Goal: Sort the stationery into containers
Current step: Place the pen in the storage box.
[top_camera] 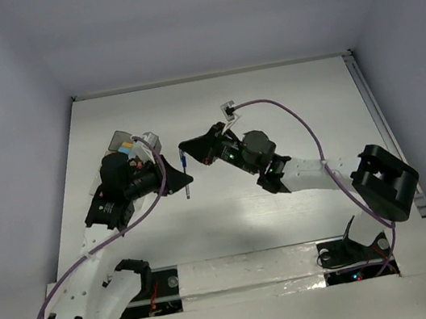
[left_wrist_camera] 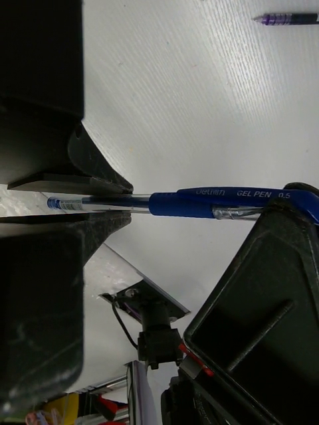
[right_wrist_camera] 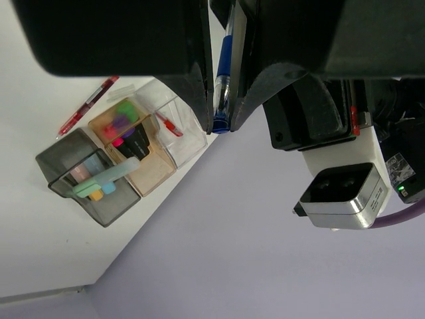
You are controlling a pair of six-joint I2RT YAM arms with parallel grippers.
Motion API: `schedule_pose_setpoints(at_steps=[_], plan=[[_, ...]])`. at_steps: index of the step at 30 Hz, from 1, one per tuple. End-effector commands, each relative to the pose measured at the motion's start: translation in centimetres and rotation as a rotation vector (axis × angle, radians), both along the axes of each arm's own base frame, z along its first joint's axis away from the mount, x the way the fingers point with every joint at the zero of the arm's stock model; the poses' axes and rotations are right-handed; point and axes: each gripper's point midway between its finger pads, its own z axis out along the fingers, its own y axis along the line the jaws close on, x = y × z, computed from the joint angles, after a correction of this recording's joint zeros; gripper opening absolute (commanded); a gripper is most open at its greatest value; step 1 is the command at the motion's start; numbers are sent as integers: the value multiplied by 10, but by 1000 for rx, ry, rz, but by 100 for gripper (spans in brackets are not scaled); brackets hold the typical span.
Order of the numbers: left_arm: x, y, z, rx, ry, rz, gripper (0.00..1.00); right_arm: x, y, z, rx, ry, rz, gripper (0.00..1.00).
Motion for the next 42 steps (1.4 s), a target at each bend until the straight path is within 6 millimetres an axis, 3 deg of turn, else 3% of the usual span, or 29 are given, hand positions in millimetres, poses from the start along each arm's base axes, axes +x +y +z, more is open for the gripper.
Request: schedule_pose_setpoints(at_steps=[1,3,4,5,6,8,9,10,12,13,15,16,17,18,20,21,22,24,25,28,33,42], plan=[[51,7,114,-141,-404,149,0,-82,22,-81,-227,139,272,0],[52,7,108,-148,-388,157,0,-76,21,-61,-224,109,243,1],[56,10,100,-142,-372,182,0,-66,18,-47,-220,92,211,7],[59,11,95,-139,-352,198,0,-55,9,-26,-210,65,167,15],[61,12,90,-138,-340,210,0,-45,2,-17,-222,71,124,37],[69,16,77,-136,-300,259,0,-33,-16,38,-139,9,74,59],[72,17,70,-137,-281,275,0,-20,-29,49,-133,6,36,70],[76,19,56,-133,-250,306,0,-16,-37,64,-116,-15,18,73],[81,21,48,-160,-219,346,0,-15,-58,102,-80,-75,-23,77],[83,25,37,-160,-199,378,0,-12,-68,111,-72,-91,-53,77],[85,31,33,-180,-179,433,0,-18,-91,124,-57,-125,-95,78],[89,41,27,-169,-168,505,0,-21,-97,123,-64,-129,-108,78],[90,49,18,-149,-133,561,0,-21,-103,106,-101,-119,-124,77],[88,57,22,-162,-137,610,0,-23,-112,98,-124,-107,-149,77],[91,86,5,-114,-95,776,0,-25,-120,73,-176,-81,-166,76],[91,99,2,-105,-90,835,0,-24,-126,41,-228,-40,-186,76],[93,116,-5,-76,-76,919,0,-27,-129,32,-237,-33,-187,76],[92,137,-25,-31,-19,999,0,-33,-131,8,-270,-1,-164,76],[92,157,-38,-24,12,1059,0,-36,-131,-10,-295,22,-151,76],[89,179,-58,-38,49,1134,0,-44,-129,-34,-321,56,-109,77],[85,213,-77,11,82,1258,0,-50,-124,-48,-324,68,-59,78],[85,240,-105,38,139,1366,0,-54,-117,-60,-349,76,-10,79]])
